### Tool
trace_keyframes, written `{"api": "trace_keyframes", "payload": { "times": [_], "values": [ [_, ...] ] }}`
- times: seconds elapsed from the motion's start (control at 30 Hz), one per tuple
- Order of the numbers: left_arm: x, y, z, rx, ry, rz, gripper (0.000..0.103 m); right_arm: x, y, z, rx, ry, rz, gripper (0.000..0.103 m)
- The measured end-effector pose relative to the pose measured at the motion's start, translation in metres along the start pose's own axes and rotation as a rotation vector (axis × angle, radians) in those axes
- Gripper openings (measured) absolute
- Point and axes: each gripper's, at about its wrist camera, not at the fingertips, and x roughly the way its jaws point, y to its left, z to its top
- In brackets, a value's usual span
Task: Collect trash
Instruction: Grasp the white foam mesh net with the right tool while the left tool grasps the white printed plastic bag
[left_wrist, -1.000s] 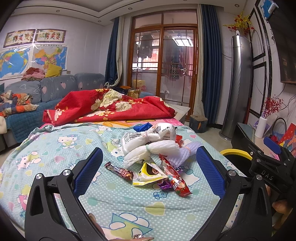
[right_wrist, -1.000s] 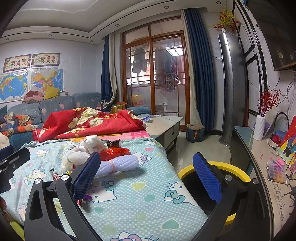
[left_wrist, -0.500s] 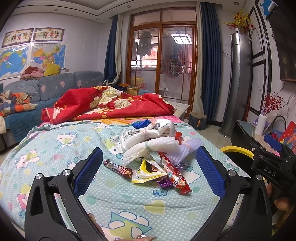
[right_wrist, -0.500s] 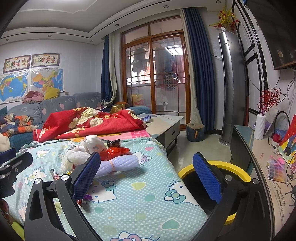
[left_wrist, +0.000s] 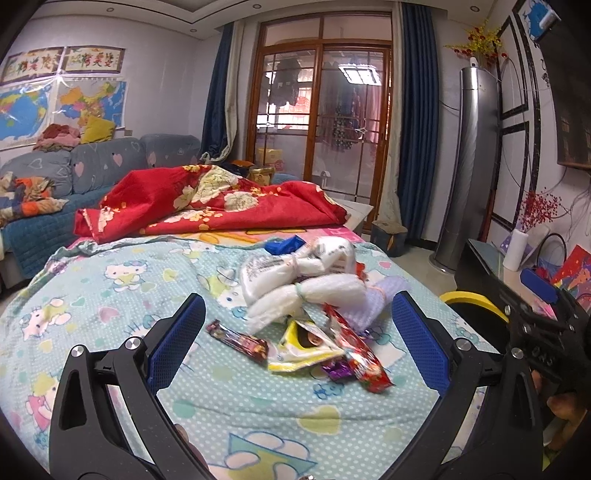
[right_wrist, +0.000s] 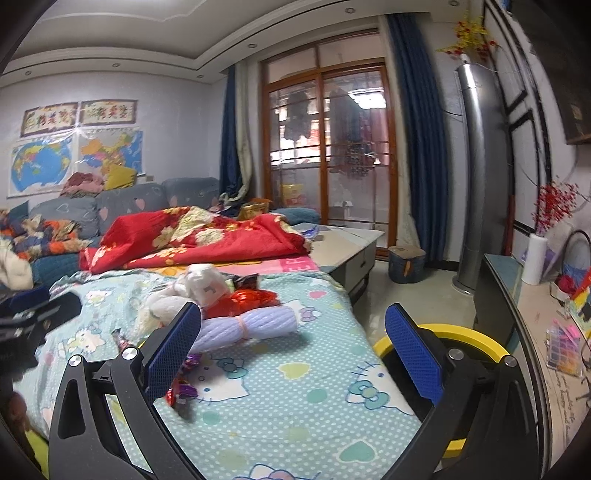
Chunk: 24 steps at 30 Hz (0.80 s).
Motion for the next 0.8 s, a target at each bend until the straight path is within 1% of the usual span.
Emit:
{"api": "trace_keyframes", "payload": {
  "times": [0.13, 0.27, 0.43, 0.53, 0.6, 0.7, 0.73, 0.77, 0.8],
  "values": [
    [0.004, 0.014, 0.008, -0.017, -0.003, 0.013, 0.093, 0.005, 0.014, 0.003, -0.037, 0.017, 0.054, 0.097],
    [0.012, 0.029, 0.018, -0.017, 0.004, 0.049, 0.093, 0.019, 0.017, 0.016, -0.028, 0.047, 0.112, 0.097],
    [0.035, 0.05, 0.033, -0.04, 0.052, 0.082, 0.093, 0.039, 0.028, 0.031, -0.031, 0.088, 0.169, 0.097],
    [0.054, 0.063, 0.041, -0.074, 0.086, 0.071, 0.093, 0.056, 0.04, 0.039, -0.058, 0.148, 0.231, 0.096],
    [0.068, 0.071, 0.044, -0.096, 0.122, 0.06, 0.093, 0.066, 0.045, 0.04, -0.072, 0.185, 0.261, 0.084],
    [0.088, 0.078, 0.048, -0.125, 0.16, 0.027, 0.093, 0.085, 0.053, 0.039, -0.1, 0.255, 0.306, 0.075],
    [0.093, 0.08, 0.048, -0.134, 0.171, 0.012, 0.093, 0.088, 0.055, 0.037, -0.1, 0.265, 0.313, 0.074],
    [0.103, 0.082, 0.05, -0.15, 0.193, -0.01, 0.093, 0.095, 0.057, 0.036, -0.098, 0.293, 0.332, 0.073],
    [0.109, 0.084, 0.05, -0.163, 0.206, -0.019, 0.093, 0.1, 0.057, 0.033, -0.097, 0.314, 0.346, 0.071]
  ]
}}
